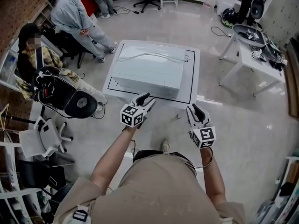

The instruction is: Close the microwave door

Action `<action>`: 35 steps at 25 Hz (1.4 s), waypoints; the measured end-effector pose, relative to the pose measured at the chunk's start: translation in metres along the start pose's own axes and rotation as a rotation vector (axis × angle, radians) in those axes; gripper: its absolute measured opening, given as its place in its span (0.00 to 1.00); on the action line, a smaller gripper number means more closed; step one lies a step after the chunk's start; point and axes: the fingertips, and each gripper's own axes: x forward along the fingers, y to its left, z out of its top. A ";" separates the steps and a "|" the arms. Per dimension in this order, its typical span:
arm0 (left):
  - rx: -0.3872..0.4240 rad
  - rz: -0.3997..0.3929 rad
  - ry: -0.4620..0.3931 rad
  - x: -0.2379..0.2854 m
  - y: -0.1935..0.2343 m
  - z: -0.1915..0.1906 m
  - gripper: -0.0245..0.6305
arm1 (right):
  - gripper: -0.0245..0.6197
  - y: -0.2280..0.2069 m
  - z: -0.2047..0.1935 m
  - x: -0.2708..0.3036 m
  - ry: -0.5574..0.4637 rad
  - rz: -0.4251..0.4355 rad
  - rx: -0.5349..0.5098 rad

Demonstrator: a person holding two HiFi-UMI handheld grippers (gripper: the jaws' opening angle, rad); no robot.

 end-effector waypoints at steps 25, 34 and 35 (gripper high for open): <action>0.025 0.163 -0.124 -0.118 0.012 0.003 0.31 | 0.26 0.044 -0.002 0.005 -0.009 0.148 -0.006; 0.022 0.152 -0.105 -0.123 0.003 -0.004 0.31 | 0.27 0.047 -0.005 -0.003 -0.008 0.146 0.023; 0.020 0.149 -0.102 -0.123 0.002 -0.005 0.31 | 0.27 0.047 -0.005 -0.003 -0.005 0.143 0.024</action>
